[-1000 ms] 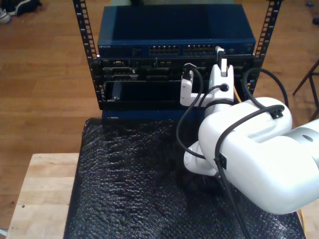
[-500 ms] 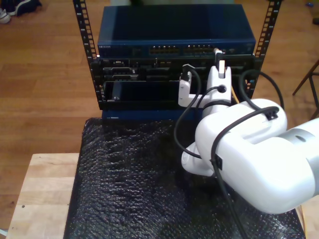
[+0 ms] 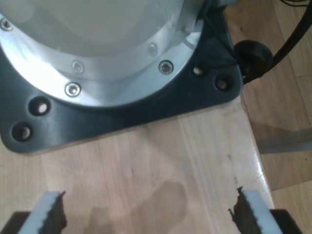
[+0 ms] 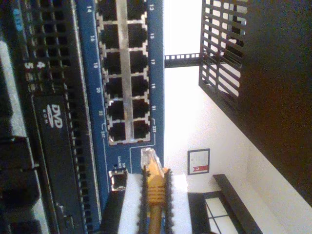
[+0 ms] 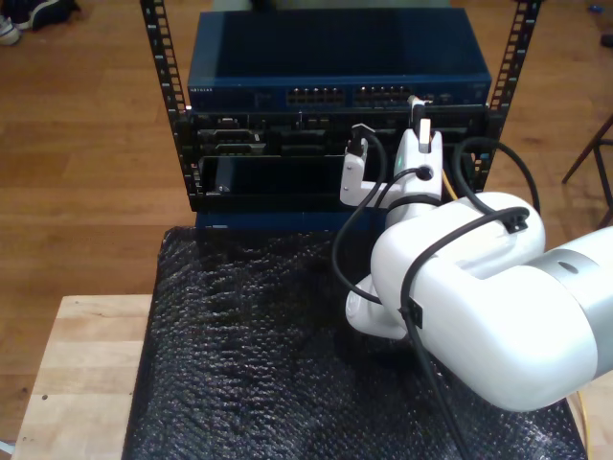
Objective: Grab the cable and plug it in
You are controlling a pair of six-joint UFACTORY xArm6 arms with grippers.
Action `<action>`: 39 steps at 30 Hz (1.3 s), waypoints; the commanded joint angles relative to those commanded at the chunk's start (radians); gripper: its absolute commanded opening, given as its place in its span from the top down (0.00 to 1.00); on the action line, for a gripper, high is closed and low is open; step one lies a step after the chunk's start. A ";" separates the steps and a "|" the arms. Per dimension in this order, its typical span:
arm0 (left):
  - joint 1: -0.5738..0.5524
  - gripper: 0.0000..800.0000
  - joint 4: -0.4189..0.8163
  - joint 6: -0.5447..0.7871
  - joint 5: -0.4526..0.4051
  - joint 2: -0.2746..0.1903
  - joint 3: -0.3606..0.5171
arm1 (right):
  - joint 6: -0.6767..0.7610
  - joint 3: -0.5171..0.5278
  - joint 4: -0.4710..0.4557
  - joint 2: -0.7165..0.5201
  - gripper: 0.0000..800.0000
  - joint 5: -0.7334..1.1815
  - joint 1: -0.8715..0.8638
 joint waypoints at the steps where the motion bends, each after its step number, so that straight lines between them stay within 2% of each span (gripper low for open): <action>1: 0.000 0.00 0.000 0.000 0.000 0.000 0.000 | 0.000 -0.005 0.000 0.000 1.00 0.002 0.000; 39: 0.000 0.00 0.000 0.000 0.000 0.000 0.000 | 0.000 -0.107 0.000 0.058 1.00 0.023 0.000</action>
